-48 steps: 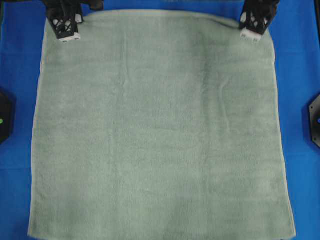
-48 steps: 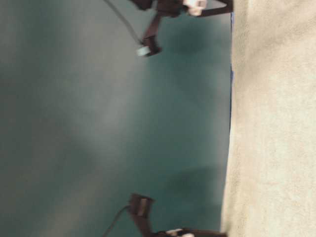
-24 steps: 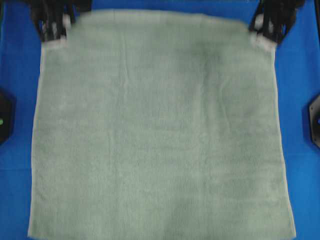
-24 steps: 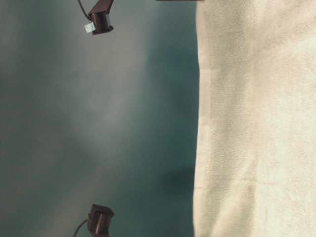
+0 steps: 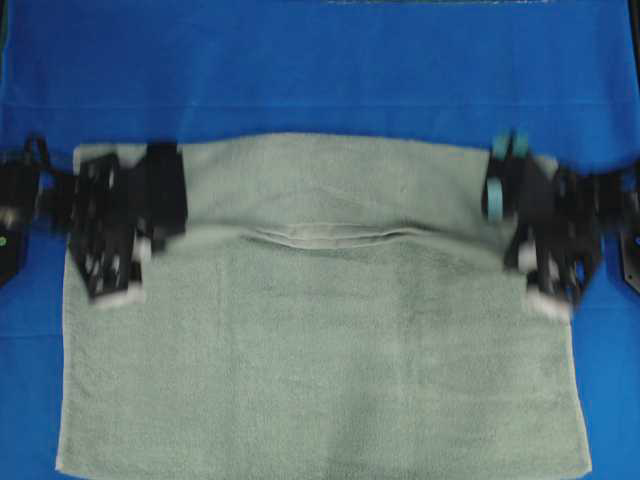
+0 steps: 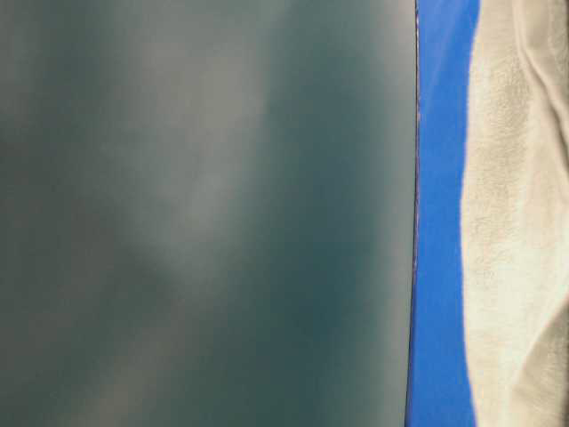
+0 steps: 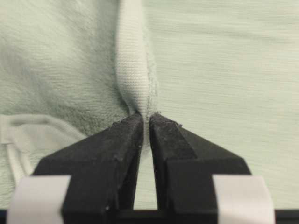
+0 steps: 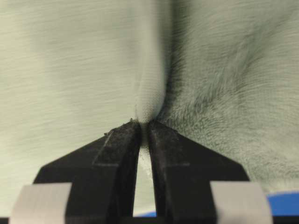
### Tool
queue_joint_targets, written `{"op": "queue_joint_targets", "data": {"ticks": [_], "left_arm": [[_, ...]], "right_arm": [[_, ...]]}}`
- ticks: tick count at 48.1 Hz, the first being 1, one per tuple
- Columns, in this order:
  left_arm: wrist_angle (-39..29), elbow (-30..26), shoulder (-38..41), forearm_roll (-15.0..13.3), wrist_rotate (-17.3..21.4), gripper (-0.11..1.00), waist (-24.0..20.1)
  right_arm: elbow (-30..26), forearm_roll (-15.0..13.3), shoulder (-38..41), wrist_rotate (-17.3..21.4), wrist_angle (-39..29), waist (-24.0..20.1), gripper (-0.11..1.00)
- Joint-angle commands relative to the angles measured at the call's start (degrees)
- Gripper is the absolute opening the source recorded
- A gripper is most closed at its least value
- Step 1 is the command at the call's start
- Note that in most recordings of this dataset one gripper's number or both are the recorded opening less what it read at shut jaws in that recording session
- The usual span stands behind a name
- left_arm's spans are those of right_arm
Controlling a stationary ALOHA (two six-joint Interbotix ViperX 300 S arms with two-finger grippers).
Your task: Fold a bath towel.
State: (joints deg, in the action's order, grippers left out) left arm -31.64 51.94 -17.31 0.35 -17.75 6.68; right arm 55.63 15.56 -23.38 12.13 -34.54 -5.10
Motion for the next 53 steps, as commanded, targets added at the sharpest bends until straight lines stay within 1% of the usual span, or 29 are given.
{"op": "queue_joint_targets", "data": {"ticks": [1, 5, 6, 7, 8, 10, 15, 19, 21, 24, 32, 37, 47, 53], "left_arm": [[1.14, -1.58, 0.70, 0.18, -6.77, 0.05, 9.05], [2.11, -3.52, 2.81, 0.26, -12.92, 0.06, 16.52], [2.55, -4.39, 3.78, 0.35, -14.94, 0.06, 19.16], [2.64, -5.01, 4.48, 0.35, -16.08, 0.06, 20.74], [2.72, -5.71, 5.10, 0.44, -16.88, 0.05, 22.32], [2.72, -7.29, 6.50, 0.44, -18.54, 0.05, 25.40], [2.64, -11.34, 10.02, 0.53, -20.65, 0.05, 31.64], [2.55, -15.21, 13.36, 0.53, -21.09, 0.06, 34.80], [2.46, -16.79, 15.03, 0.53, -21.36, 0.05, 35.60], [1.85, -18.90, 17.23, 0.53, -21.45, 0.05, 35.77], [0.18, -21.53, 21.62, 1.67, -21.53, 0.06, 35.16], [0.35, -21.97, 22.76, 1.85, -21.53, 0.05, 35.86], [0.53, -21.53, 22.59, 1.76, -21.62, 0.06, 37.71], [0.26, -21.09, 22.32, 1.49, -23.91, 0.06, 37.00]], "right_arm": [[-0.26, -0.62, 0.26, 6.94, 3.60, -9.49, 0.11], [-0.97, -0.88, 2.20, 14.59, 7.29, -17.67, 0.11], [-1.32, -0.88, 2.90, 16.35, 8.17, -19.51, 0.11], [-1.67, -0.88, 3.60, 18.11, 9.05, -21.36, 0.11], [-2.46, -0.97, 4.92, 20.83, 10.28, -24.08, 0.11], [-3.60, -1.05, 6.68, 23.82, 11.51, -27.51, 0.11], [-7.38, -1.76, 11.60, 29.79, 13.10, -34.63, 0.11], [-10.99, -2.29, 15.73, 32.96, 12.83, -38.23, 0.11], [-12.57, -2.55, 17.40, 34.10, 12.39, -39.55, 0.11], [-14.94, -2.99, 19.95, 35.60, 10.99, -40.61, 0.11], [-17.67, -4.31, 23.03, 36.65, 8.09, -40.69, 0.11], [-17.58, -4.57, 23.20, 37.00, 8.09, -40.69, 0.11], [-16.96, -4.83, 23.20, 38.94, 7.73, -40.69, 0.11], [-16.35, -4.83, 22.76, 39.73, 7.73, -40.69, 0.11]]}}
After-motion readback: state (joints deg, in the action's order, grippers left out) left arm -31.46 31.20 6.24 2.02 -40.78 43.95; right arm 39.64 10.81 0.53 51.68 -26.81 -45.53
